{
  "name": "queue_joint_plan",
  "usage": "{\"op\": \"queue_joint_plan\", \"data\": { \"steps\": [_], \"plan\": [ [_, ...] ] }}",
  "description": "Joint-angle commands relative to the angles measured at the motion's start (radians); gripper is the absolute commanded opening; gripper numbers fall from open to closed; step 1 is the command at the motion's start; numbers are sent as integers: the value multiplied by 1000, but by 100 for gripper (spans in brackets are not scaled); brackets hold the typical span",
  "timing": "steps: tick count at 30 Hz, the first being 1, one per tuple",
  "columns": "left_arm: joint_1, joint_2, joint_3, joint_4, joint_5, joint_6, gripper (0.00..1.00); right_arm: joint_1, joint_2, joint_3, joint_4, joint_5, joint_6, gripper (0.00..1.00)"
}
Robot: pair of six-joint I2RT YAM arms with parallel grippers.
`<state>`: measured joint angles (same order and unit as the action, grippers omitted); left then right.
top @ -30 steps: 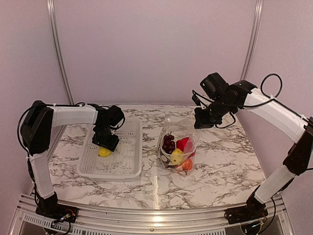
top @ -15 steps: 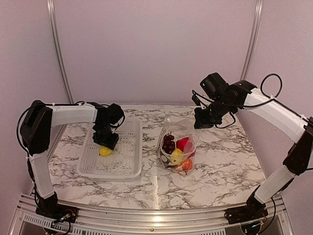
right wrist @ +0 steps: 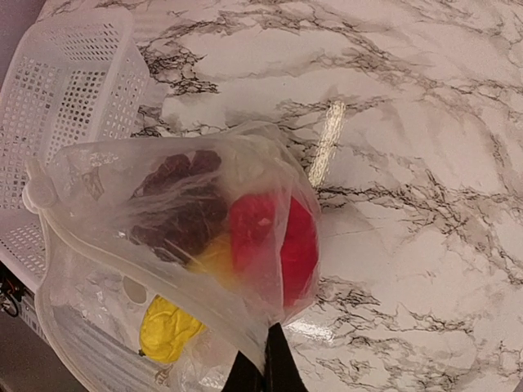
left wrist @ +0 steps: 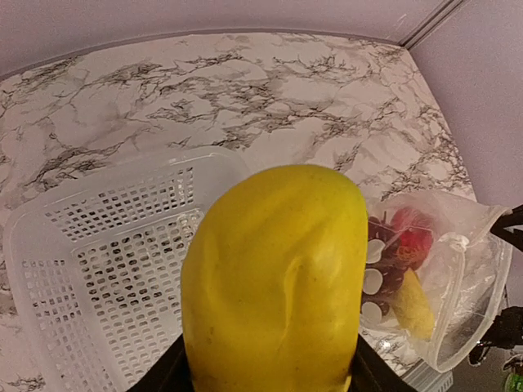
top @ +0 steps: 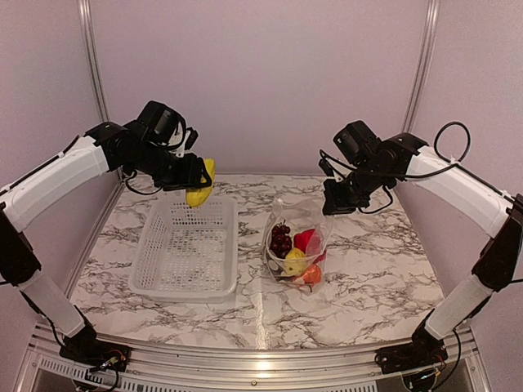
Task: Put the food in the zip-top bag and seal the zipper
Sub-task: Place the fake fruit in the zipper food storage bag.
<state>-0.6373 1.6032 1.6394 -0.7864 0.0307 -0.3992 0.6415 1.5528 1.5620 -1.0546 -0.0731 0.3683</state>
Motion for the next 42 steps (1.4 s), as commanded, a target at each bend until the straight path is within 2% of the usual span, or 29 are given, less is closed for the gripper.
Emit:
{"op": "queue_joint_plan", "data": {
  "steps": [1,7,11,14,20,27,33,39,42],
  "plan": [
    [-45,-68,-23,149,153,-113,43,6,16,62,-16,-21,-5,0],
    [-143,-89,-97,382,246,-210,41,6,28,73,-1,-71,7,0],
    [-204,-38,-71,409,335,-232,40,6,30,76,5,-85,15,0],
    [-237,-11,-59,412,343,-283,39,6,28,75,4,-86,16,0],
    [-263,23,-100,536,464,-429,38,7,25,66,13,-99,24,0],
    [-280,106,-83,549,590,-624,37,6,21,67,17,-100,26,0],
    [-285,174,-43,460,625,-665,36,7,20,72,21,-106,25,0],
    [-288,205,-50,468,626,-743,39,7,18,77,22,-103,21,0],
    [-289,225,-54,544,626,-816,43,7,8,69,27,-102,26,0]
  ]
}}
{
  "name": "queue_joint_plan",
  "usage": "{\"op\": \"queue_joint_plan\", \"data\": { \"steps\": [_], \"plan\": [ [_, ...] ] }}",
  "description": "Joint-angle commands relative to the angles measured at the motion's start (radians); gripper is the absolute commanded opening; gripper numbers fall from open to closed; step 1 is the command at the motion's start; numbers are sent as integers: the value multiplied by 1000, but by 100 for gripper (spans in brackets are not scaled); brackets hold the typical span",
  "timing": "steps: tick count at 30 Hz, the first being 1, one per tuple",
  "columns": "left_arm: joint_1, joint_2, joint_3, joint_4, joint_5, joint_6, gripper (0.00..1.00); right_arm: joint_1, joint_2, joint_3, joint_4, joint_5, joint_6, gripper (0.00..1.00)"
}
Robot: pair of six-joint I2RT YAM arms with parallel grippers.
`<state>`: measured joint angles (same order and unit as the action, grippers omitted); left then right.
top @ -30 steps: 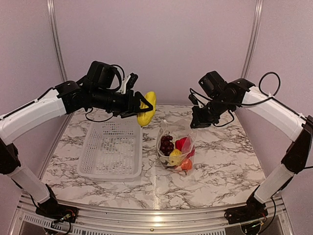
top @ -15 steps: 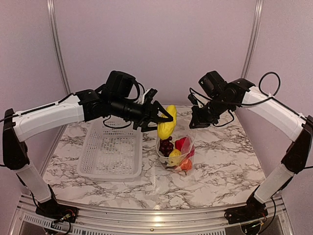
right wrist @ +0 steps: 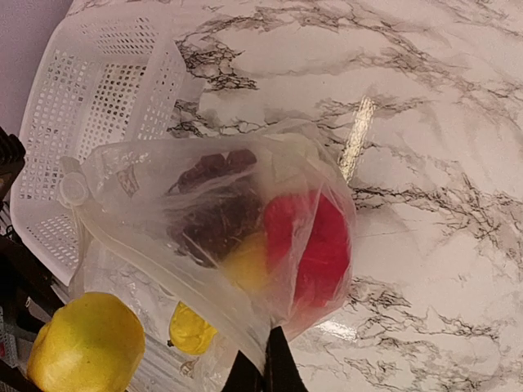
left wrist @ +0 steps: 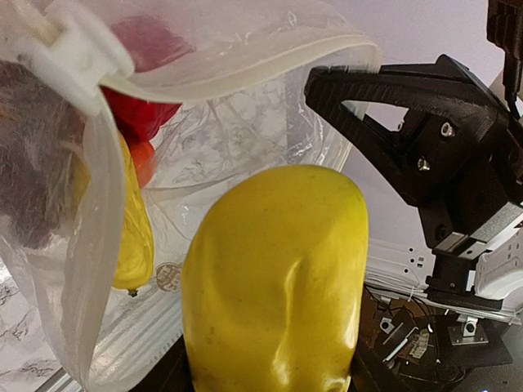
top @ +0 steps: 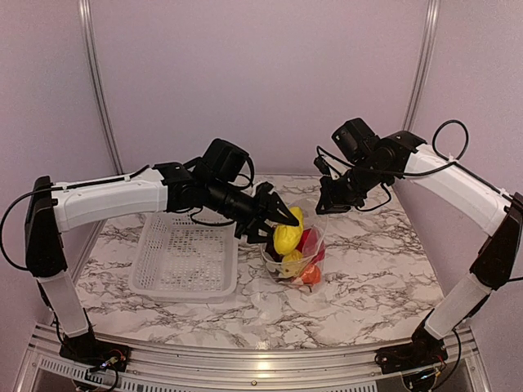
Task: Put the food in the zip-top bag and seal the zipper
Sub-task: Place the fake fruit in the zipper food storage bag.
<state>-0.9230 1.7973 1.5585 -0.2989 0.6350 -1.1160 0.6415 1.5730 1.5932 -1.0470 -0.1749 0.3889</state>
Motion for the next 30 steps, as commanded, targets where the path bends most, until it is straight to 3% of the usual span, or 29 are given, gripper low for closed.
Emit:
{"op": "queue_joint_plan", "data": {
  "steps": [1,4,16,22,23,26,27,30],
  "plan": [
    [-2,30,15,96,13,-138,44,6,-15,35,22,0,5,0],
    [-1,42,14,139,-4,-206,44,7,-22,26,29,-4,10,0],
    [1,120,55,77,-77,-223,41,7,-41,28,33,-13,20,0],
    [17,132,46,79,-164,-259,48,8,-50,16,39,-21,23,0],
    [16,132,41,90,-176,-272,51,10,-52,15,40,-22,25,0],
    [18,146,66,79,-192,-279,74,12,-54,7,47,-26,27,0],
    [18,154,93,68,-192,-270,96,11,-54,6,48,-26,27,0],
    [18,167,158,21,-203,-233,99,13,-56,-2,56,-28,30,0]
  ]
}}
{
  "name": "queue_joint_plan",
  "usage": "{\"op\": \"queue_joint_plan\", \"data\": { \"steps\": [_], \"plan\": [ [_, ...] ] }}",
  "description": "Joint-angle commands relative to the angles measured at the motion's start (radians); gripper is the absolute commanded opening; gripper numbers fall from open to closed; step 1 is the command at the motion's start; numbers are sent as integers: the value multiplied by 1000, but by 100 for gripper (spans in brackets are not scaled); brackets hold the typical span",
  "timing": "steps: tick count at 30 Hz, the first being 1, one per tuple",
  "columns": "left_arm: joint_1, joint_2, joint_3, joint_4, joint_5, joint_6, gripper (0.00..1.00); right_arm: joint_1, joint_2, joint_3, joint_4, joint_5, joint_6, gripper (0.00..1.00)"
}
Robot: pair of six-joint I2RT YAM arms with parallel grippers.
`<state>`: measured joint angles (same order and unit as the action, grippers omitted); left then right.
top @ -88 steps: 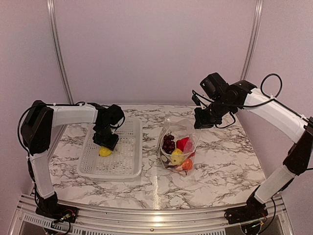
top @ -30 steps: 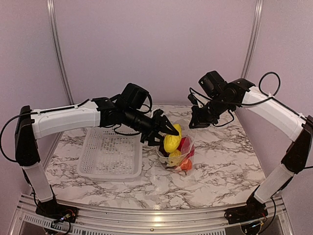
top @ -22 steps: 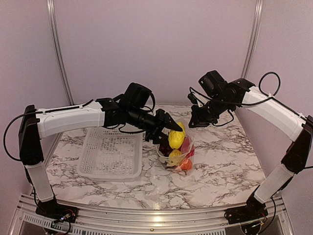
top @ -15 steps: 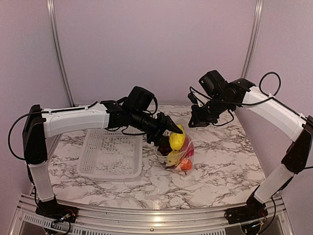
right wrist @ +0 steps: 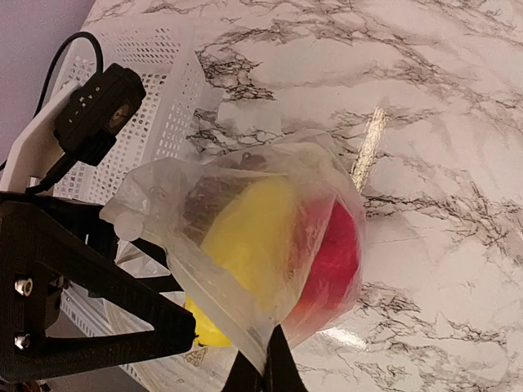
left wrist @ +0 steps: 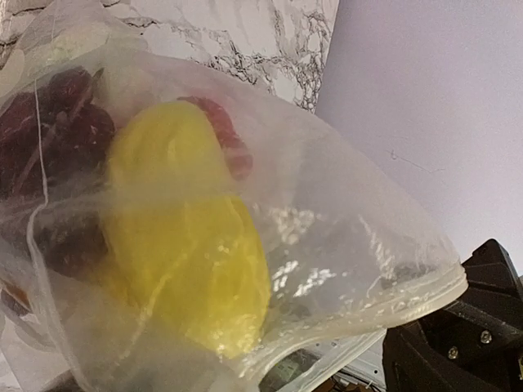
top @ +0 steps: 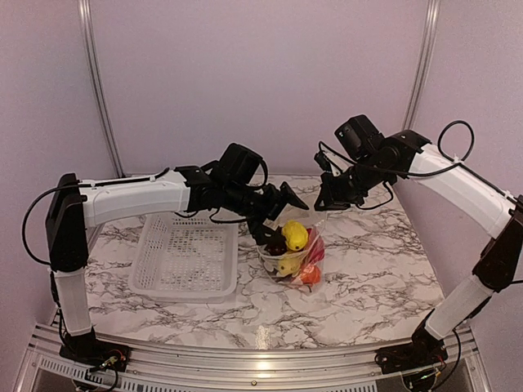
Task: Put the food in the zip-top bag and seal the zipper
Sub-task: Place the fake fruit in the zipper food storage bag.
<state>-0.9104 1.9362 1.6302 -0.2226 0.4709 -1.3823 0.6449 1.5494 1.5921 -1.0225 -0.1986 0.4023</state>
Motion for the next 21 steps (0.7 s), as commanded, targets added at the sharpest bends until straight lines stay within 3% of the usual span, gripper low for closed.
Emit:
{"op": "queue_joint_plan", "data": {
  "steps": [1,8,13,18,21],
  "plan": [
    [5,28,111,-74,-48,50,99,10,-32,-1,33,-5,18,0],
    [0,-7,288,-181,-63,214,99,9,-27,1,31,-1,12,0],
    [-1,-111,306,-178,-135,405,99,9,-27,7,31,-14,-8,0],
    [-25,-330,115,-88,-297,917,99,15,-34,1,29,-60,-68,0],
    [-26,-456,-34,-46,-375,1075,99,34,-30,-2,22,-123,-115,0]
  ]
}}
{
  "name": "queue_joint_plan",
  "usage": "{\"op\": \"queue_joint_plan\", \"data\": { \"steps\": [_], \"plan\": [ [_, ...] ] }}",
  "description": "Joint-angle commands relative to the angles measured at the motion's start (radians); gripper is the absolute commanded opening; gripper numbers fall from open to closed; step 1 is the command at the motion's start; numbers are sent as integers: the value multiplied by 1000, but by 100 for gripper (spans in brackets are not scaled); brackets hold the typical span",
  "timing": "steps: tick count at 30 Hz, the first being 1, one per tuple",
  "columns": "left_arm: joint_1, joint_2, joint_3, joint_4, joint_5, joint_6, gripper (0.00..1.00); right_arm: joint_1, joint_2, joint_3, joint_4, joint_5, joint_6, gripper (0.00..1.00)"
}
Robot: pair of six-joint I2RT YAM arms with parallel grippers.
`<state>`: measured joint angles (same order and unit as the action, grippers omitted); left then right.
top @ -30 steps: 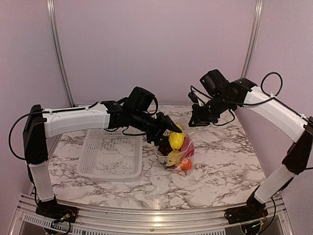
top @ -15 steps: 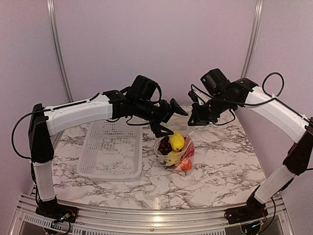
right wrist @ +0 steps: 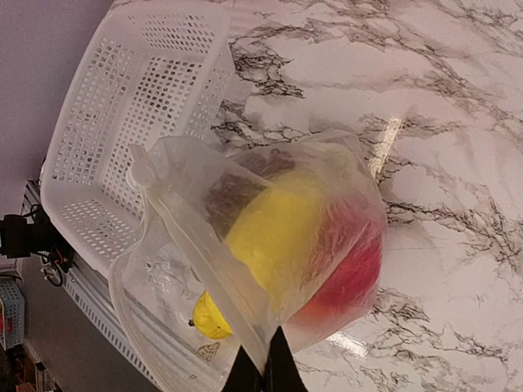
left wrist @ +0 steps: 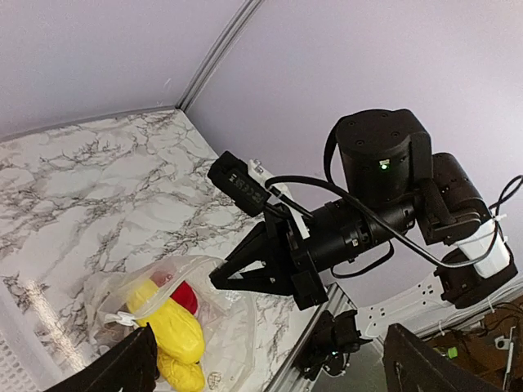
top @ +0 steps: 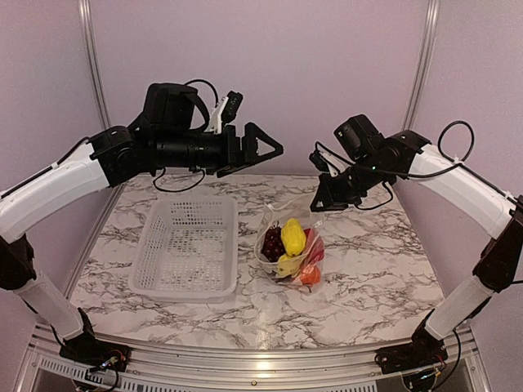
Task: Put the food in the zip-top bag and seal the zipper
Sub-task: Pass from the right arm to the left
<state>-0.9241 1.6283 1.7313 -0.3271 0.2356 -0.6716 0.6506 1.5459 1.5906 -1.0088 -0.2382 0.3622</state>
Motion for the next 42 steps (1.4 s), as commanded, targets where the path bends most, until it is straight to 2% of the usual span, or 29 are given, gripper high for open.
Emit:
{"op": "queue_joint_plan", "data": {
  "steps": [1,6,11,16,21,25,31,37,42],
  "plan": [
    [-12,-174,-174,55,-159,394,99,40,-23,3,2,-98,-91,0],
    [-12,-242,-326,-3,-95,515,98,95,6,63,-73,-125,-174,0],
    [-16,-319,-476,4,-26,591,87,102,18,151,-167,-150,-247,0],
    [-16,-370,-576,14,0,720,76,102,-3,128,-157,-145,-257,0],
    [-18,-384,-713,183,36,815,71,102,28,68,-166,-84,-257,0],
    [-44,-314,-711,221,83,853,67,102,72,81,-196,-8,-243,0],
    [-79,-197,-692,303,14,895,59,102,77,100,-186,48,-209,0],
    [-79,-99,-660,318,47,956,57,100,78,96,-179,88,-180,0],
    [-78,-31,-658,390,13,942,56,100,88,114,-187,82,-170,0]
  ]
}}
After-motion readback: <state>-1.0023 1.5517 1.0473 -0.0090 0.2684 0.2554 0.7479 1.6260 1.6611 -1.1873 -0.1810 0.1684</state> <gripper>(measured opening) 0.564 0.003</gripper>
